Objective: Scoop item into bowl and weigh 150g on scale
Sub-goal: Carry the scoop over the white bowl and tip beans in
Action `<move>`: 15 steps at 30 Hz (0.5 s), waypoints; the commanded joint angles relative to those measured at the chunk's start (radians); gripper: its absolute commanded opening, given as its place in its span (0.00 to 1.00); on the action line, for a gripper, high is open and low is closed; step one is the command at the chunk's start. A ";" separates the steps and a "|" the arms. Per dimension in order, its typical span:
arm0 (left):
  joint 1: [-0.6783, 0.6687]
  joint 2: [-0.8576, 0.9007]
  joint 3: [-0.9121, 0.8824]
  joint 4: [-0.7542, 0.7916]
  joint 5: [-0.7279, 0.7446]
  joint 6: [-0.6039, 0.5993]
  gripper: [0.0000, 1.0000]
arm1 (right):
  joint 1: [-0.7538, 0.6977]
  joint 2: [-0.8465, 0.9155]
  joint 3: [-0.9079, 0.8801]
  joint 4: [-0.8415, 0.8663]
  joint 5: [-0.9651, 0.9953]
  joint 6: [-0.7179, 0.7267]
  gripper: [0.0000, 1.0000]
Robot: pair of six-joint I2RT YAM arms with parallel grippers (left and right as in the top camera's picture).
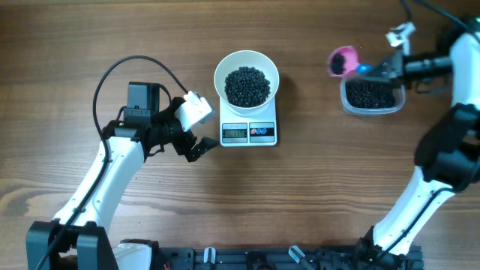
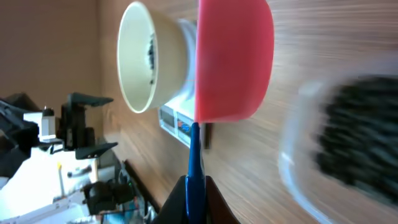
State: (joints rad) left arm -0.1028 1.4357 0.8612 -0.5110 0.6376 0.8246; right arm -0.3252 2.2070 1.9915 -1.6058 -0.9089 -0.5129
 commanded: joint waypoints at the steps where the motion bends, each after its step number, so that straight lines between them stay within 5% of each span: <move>1: -0.002 0.008 -0.011 0.003 0.023 -0.002 1.00 | 0.117 0.016 0.006 0.023 -0.054 0.070 0.04; 15: -0.002 0.008 -0.011 0.003 0.023 -0.002 1.00 | 0.451 0.016 0.298 0.090 0.137 0.331 0.04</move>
State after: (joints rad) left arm -0.1028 1.4357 0.8612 -0.5110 0.6376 0.8246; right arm 0.0914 2.2108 2.2250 -1.5238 -0.8219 -0.2508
